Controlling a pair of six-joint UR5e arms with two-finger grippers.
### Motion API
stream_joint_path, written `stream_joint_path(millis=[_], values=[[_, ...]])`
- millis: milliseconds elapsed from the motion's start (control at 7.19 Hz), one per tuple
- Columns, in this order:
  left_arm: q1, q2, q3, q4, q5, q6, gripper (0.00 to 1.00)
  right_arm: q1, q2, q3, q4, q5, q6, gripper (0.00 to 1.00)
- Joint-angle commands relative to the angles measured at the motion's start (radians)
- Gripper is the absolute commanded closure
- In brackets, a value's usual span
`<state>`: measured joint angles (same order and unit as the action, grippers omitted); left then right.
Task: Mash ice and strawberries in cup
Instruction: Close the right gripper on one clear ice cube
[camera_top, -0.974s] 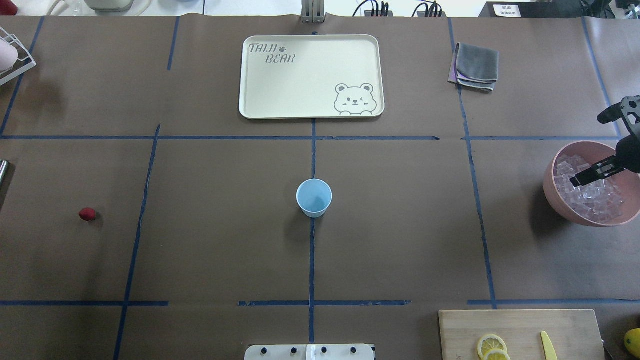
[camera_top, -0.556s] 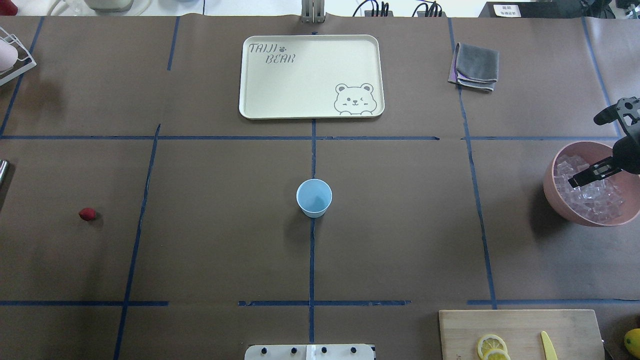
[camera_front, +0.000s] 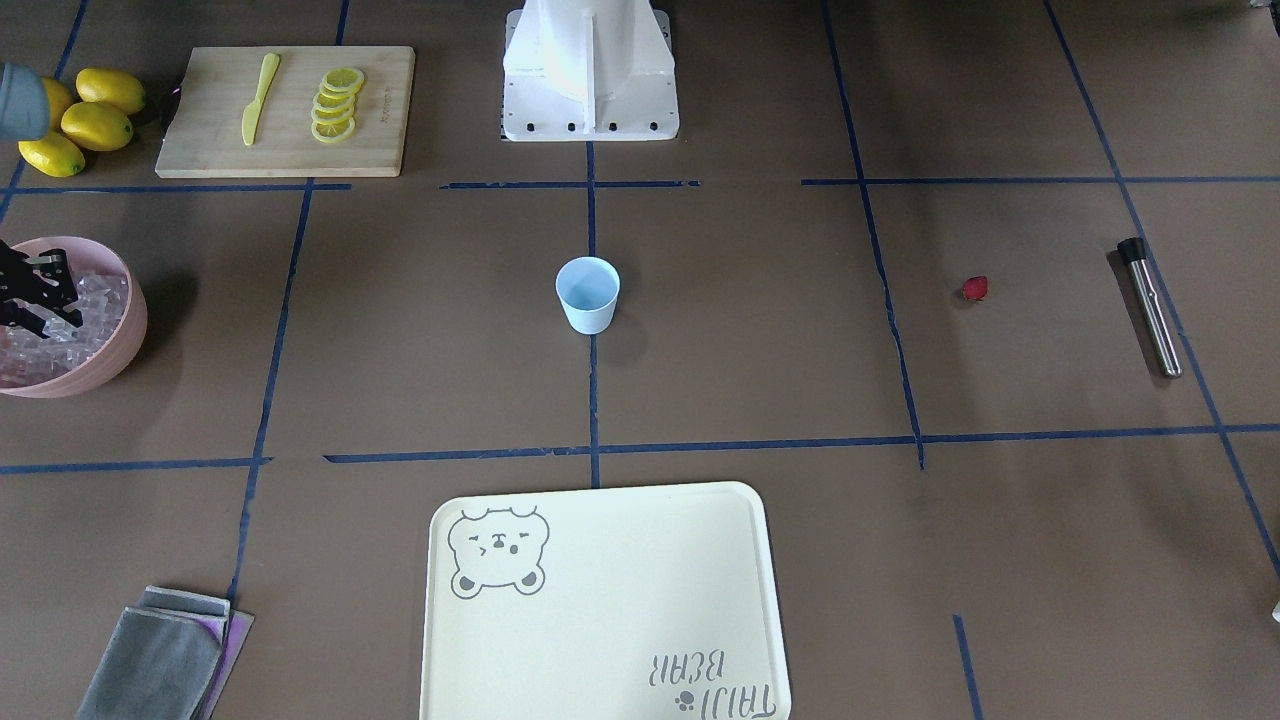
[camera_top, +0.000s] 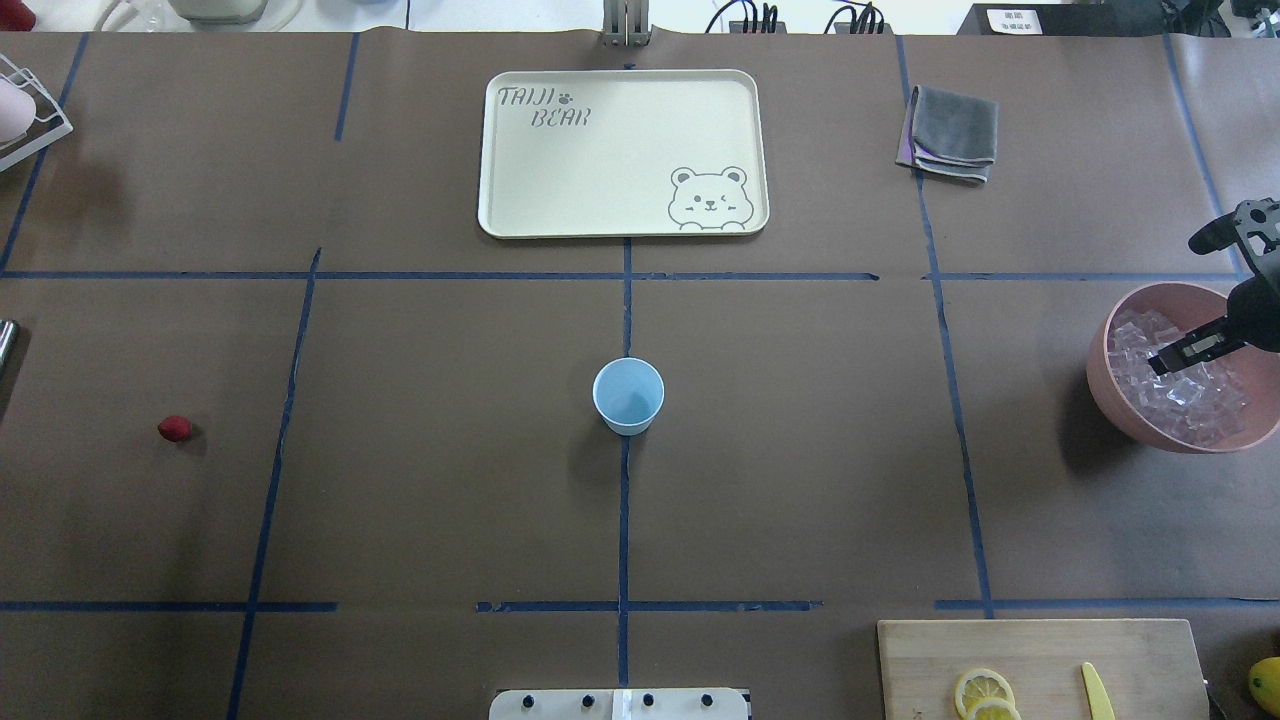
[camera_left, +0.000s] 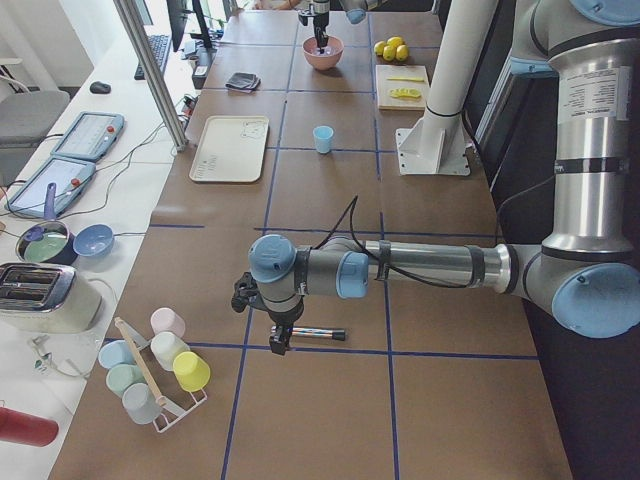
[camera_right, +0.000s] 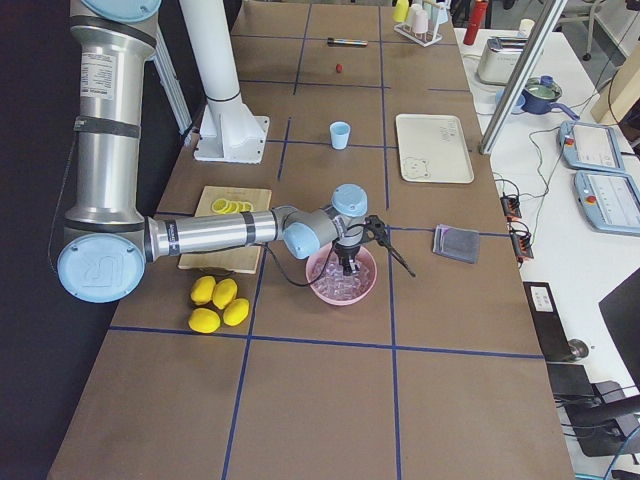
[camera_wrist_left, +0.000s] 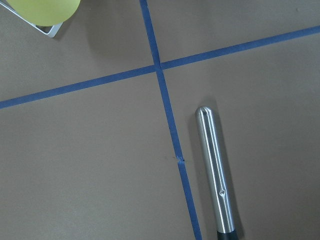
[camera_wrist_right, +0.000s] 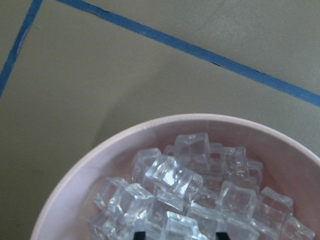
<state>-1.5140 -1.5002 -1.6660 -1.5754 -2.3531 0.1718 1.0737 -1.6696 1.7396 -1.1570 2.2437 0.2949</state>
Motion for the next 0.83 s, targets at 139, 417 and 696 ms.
stream_joint_path(millis=[139,417,696], values=[[0.000,0.000,0.000,0.000,0.000,0.000,0.00,0.000,0.005,0.000,-0.001,0.005,0.001,0.88],[0.000,0.000,0.002,0.000,0.000,0.000,0.00,0.021,0.013,0.014,-0.004,0.008,0.001,0.91],[0.000,0.000,0.002,0.000,0.000,0.000,0.00,0.090,0.018,0.072,-0.047,0.048,0.004,0.96]])
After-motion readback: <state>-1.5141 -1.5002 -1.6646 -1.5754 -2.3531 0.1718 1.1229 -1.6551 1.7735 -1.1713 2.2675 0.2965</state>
